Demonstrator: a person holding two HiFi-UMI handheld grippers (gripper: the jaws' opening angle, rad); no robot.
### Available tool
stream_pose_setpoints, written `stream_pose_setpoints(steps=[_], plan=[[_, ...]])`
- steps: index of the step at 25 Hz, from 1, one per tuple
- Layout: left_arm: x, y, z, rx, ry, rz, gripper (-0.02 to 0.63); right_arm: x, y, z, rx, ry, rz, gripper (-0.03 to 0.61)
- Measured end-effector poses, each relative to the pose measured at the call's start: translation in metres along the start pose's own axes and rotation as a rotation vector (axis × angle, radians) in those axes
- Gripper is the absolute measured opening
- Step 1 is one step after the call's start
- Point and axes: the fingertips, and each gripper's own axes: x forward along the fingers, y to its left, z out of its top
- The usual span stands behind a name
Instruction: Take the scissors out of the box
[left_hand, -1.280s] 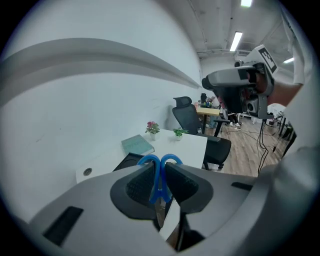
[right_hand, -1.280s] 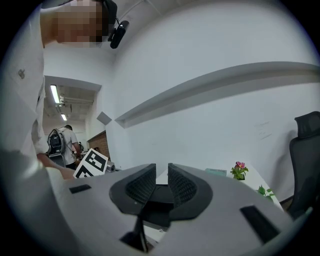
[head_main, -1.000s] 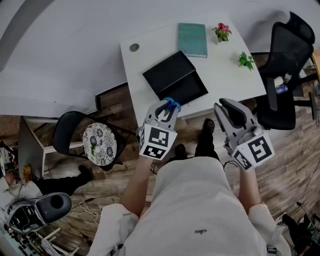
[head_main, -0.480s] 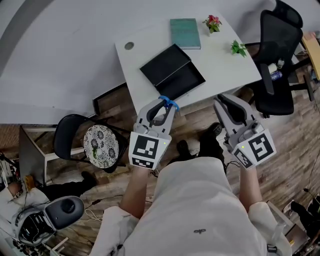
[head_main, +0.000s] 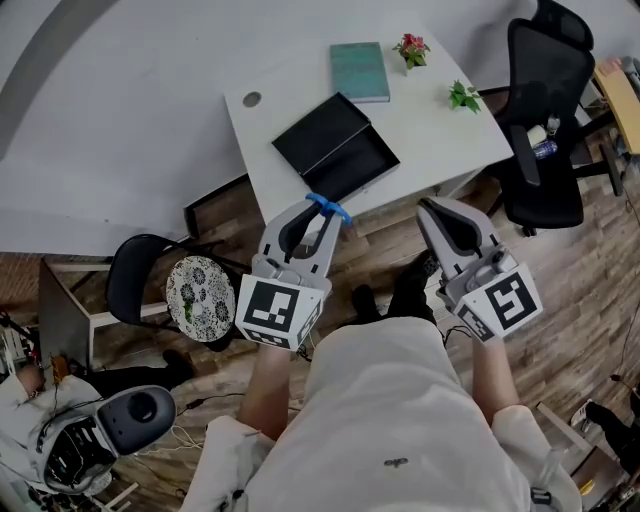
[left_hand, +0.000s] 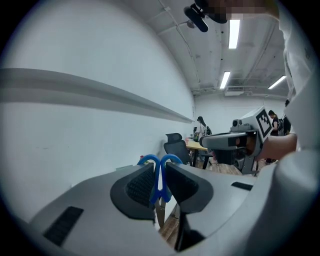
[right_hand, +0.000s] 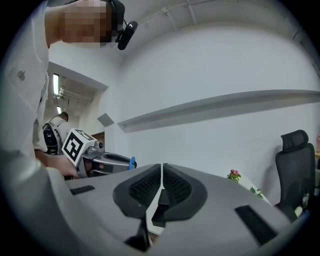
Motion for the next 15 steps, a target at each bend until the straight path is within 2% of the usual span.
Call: stream_pose_setpoints(steps=[15], plan=[[-0.019, -0.009, 0.002, -0.005, -0.011, 0.01, 0.087, -0.017, 0.012, 0.006, -0.043, -0.011, -0.011, 0.006]])
